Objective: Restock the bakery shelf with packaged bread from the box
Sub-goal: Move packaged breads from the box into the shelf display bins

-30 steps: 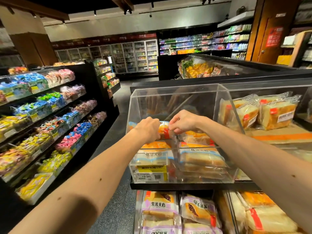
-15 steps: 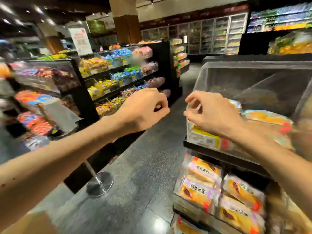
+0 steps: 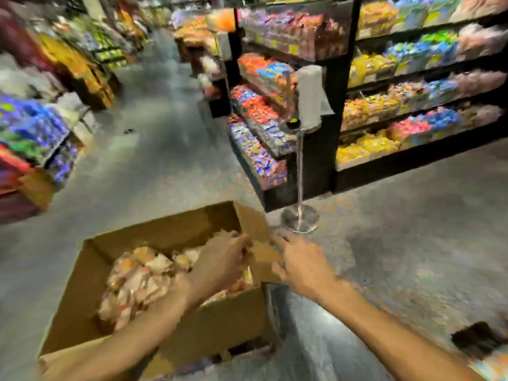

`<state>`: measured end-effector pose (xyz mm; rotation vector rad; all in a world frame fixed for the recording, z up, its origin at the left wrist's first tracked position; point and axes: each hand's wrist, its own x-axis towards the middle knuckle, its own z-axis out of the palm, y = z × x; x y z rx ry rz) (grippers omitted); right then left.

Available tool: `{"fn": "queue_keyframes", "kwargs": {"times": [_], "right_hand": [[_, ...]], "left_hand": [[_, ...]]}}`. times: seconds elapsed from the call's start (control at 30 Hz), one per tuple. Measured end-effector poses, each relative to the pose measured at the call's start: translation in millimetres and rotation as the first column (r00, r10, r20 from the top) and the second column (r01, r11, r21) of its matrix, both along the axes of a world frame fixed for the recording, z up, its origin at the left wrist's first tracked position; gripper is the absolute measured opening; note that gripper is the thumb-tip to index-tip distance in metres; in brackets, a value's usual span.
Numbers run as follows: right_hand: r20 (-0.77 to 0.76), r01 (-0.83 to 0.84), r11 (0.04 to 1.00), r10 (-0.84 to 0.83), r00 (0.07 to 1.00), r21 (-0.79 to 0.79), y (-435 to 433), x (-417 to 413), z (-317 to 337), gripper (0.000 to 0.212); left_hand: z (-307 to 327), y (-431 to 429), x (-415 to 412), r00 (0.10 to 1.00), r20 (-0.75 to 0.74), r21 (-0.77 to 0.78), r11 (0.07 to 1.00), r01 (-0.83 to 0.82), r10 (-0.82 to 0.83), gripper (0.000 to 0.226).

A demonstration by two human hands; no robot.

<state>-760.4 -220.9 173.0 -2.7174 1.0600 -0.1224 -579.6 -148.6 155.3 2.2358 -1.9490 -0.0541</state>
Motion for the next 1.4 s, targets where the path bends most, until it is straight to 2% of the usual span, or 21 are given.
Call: {"fn": "queue_keyframes", "kwargs": {"times": [0.1,0.2,0.3,0.43,0.57,0.7,0.8,0.87,0.97,1.13,1.23,1.3,1.4], "right_hand": [[-0.066,-0.098,0.992,0.103,0.992,0.084,26,85,-38,0.047],[-0.03,-0.154,0.978,0.16,0.987,0.141,40,149,-71,0.045],[-0.136,-0.224,0.949,0.258,0.957,0.223,46,200,-100,0.038],[-0.176,-0.252,0.905,0.325,0.929,0.342,38,260,-141,0.038],[-0.231,-0.28,0.851,0.411,0.882,0.444,23,333,-184,0.038],[-0.238,-0.356,0.8,0.511,0.826,0.483,7,418,-227,0.048],[-0.254,-0.41,0.79,0.557,0.791,0.456,3,480,-253,0.052],[-0.25,-0.459,0.799,0.571,0.782,0.389,2,519,-270,0.051],[-0.232,-0.528,0.803,0.589,0.774,0.277,3,570,-294,0.062],[-0.258,-0.64,0.758,0.649,0.716,0.127,11,630,-322,0.092],[-0.29,-0.566,0.797,0.604,0.742,0.212,23,648,-333,0.116],[-0.303,-0.491,0.822,0.565,0.768,0.288,30,658,-337,0.114],[-0.315,-0.489,0.823,0.564,0.764,0.287,38,661,-343,0.091]], "left_hand": [[-56,43,63,0.981,-0.057,0.157,0.972,-0.176,0.187,0.03],[-96,73,112,0.928,-0.128,0.267,0.913,-0.309,0.351,0.031],[-131,95,157,0.838,-0.212,0.342,0.841,-0.419,0.503,0.032],[-167,110,207,0.671,-0.251,0.482,0.692,-0.538,0.697,0.035],[-202,119,258,0.508,-0.197,0.559,0.522,-0.644,0.839,0.037],[-231,119,316,0.367,-0.117,0.547,0.368,-0.752,0.923,0.054],[-254,123,357,0.231,-0.018,0.517,0.207,-0.831,0.973,0.056],[-269,127,380,0.177,0.047,0.48,0.133,-0.867,0.983,0.058],[-291,133,406,0.154,0.092,0.448,0.097,-0.889,0.984,0.062],[-323,136,428,0.046,0.017,0.466,0.033,-0.884,0.999,0.072],[-338,138,435,0.002,0.009,0.483,-0.002,-0.876,1.0,0.077],[-345,142,439,-0.001,0.01,0.513,-0.006,-0.858,1.0,0.075],[-348,147,439,0.064,0.068,0.549,0.016,-0.836,0.996,0.055]]}}
